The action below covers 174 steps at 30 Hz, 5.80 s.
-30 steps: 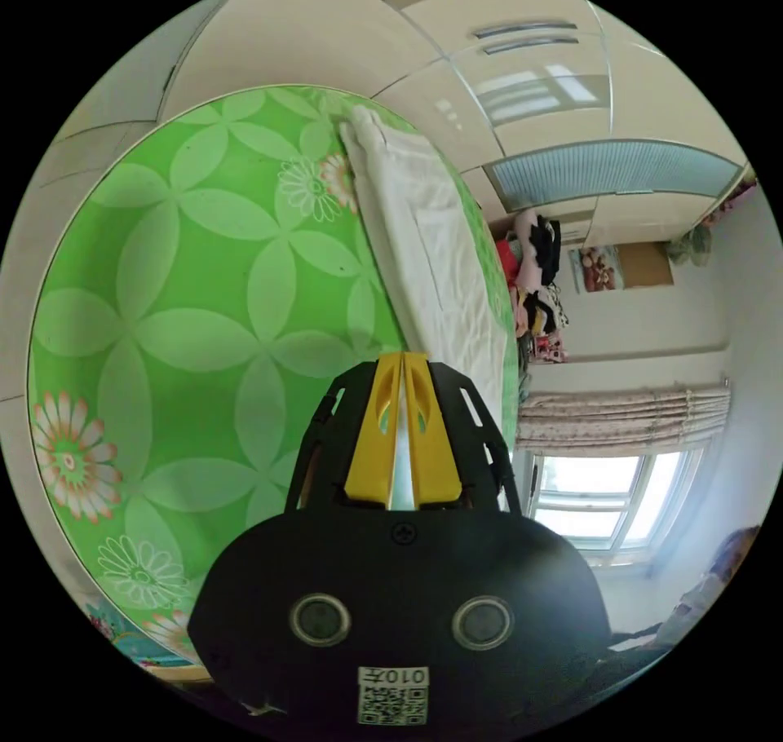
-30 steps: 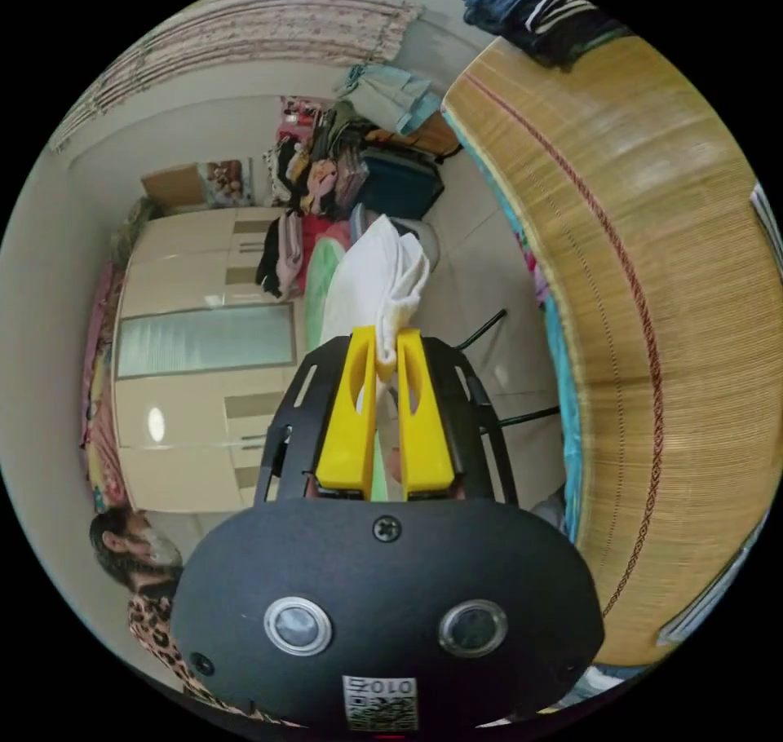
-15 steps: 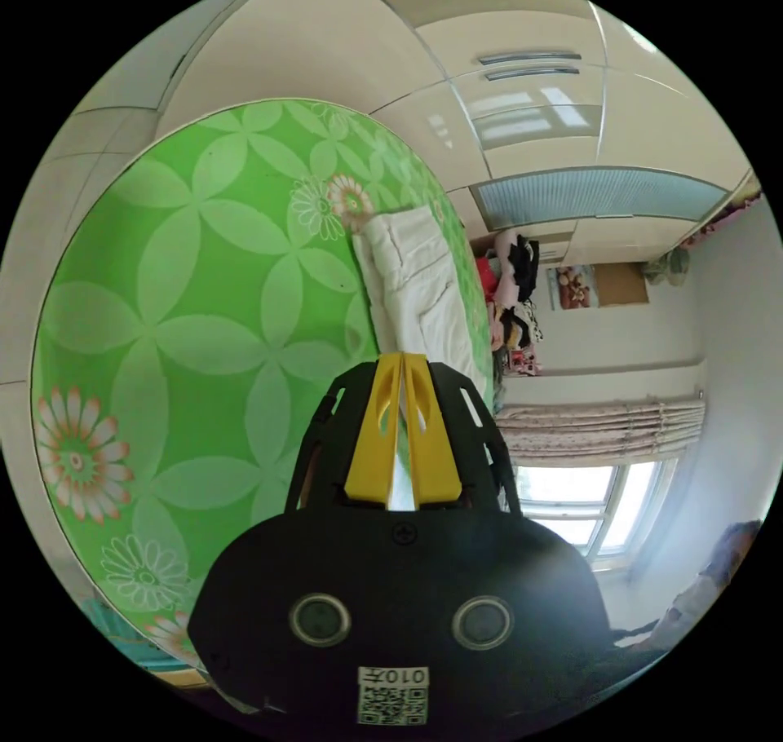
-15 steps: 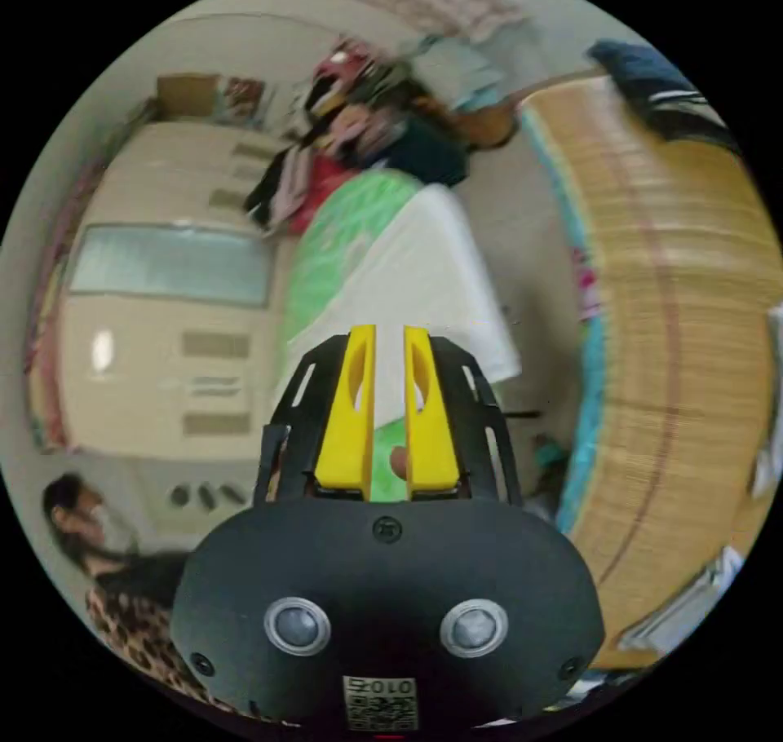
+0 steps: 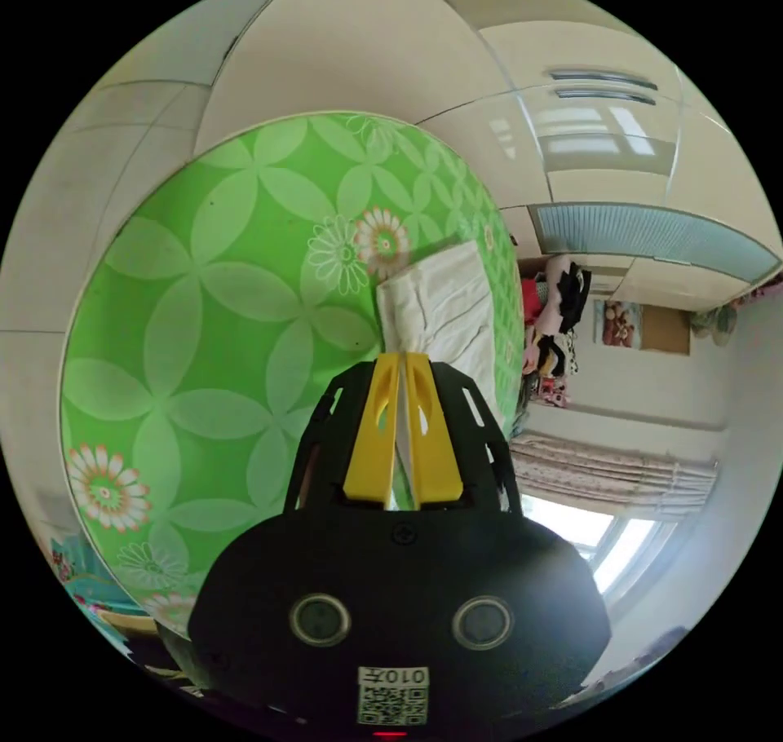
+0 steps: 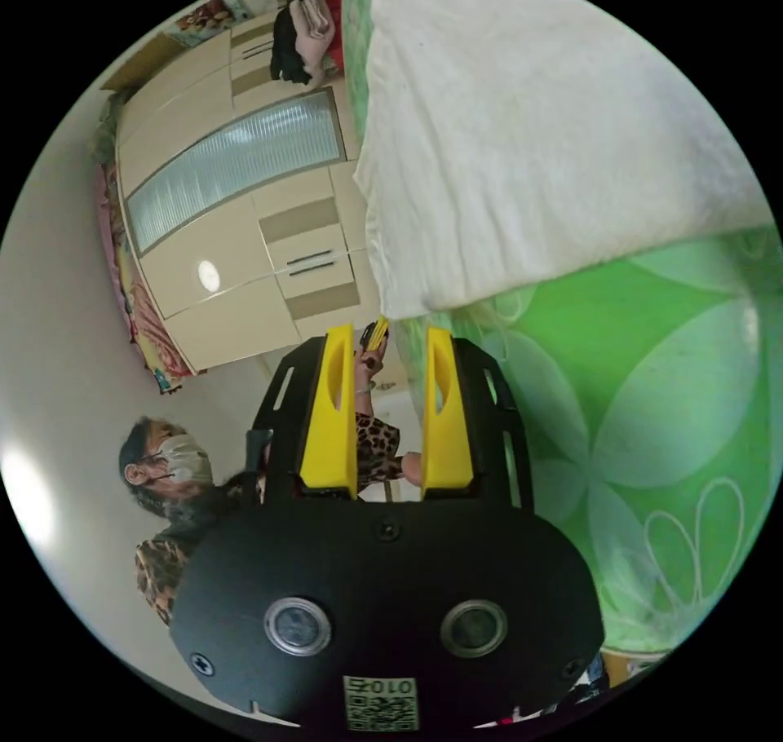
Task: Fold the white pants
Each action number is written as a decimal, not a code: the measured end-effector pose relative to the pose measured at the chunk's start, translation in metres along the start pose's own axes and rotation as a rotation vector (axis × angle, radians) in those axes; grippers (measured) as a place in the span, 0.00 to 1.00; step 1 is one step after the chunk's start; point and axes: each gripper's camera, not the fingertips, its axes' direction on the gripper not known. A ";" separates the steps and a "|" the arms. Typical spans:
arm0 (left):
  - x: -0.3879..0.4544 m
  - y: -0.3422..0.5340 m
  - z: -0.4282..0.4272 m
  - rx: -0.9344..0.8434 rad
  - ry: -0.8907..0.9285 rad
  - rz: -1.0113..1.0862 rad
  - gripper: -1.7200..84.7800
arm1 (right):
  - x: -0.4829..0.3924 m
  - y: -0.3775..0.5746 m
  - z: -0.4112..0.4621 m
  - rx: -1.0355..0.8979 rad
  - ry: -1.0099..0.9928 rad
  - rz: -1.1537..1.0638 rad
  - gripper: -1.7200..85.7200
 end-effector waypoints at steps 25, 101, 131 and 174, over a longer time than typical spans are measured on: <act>-0.107 -0.042 -0.082 -0.134 0.365 0.077 0.02 | -0.319 0.029 0.770 -0.410 1.487 -1.254 0.14; -0.035 0.032 0.029 0.032 0.315 0.051 0.09 | 0.034 -0.014 0.118 0.223 0.263 -0.100 0.14; -0.047 0.074 0.026 0.066 0.209 0.332 0.10 | -0.176 -0.269 0.612 -0.831 0.616 -0.847 0.18; -0.165 0.134 -0.056 0.147 0.644 0.487 0.20 | -0.294 -0.327 0.776 -1.431 0.279 -1.388 0.09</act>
